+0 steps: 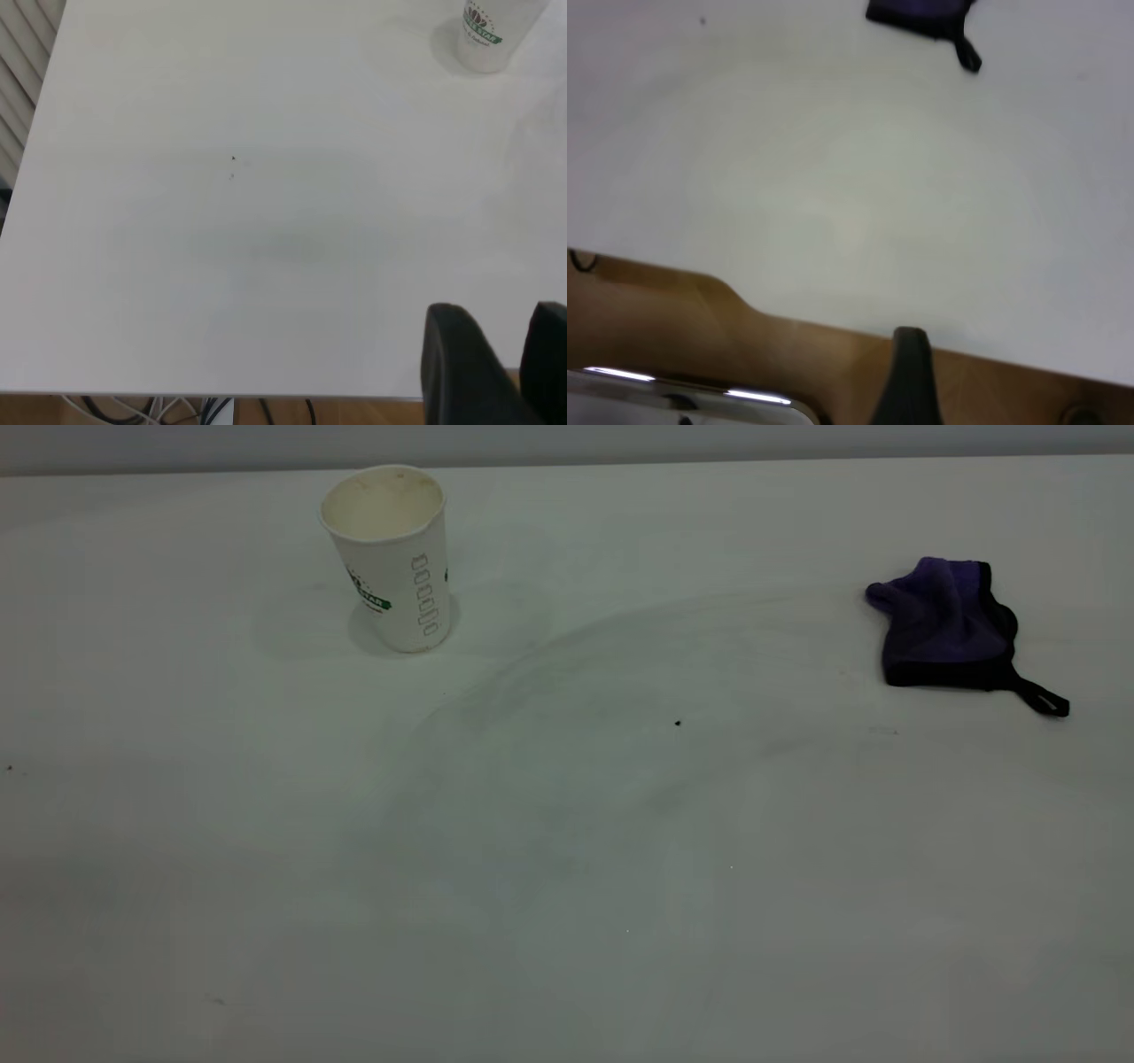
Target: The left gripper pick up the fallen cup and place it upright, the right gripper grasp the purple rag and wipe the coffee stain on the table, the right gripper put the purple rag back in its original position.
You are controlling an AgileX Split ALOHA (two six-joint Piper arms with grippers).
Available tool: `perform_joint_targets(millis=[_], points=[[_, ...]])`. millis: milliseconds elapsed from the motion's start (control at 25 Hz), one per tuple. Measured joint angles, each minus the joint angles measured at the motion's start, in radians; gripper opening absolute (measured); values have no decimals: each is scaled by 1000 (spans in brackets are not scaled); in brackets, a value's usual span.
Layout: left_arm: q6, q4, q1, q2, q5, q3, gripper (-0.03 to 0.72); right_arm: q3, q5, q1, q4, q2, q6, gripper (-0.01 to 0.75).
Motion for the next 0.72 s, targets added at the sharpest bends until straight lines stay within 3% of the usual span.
perform_joint_targets(millis=[320,720], points=[[0,0,0,0,0,0,240,217,-86,-1,-3,-217,3,682],[0,0,0,0,0,0,240,228,-101,-87,1,-409,4,669]])
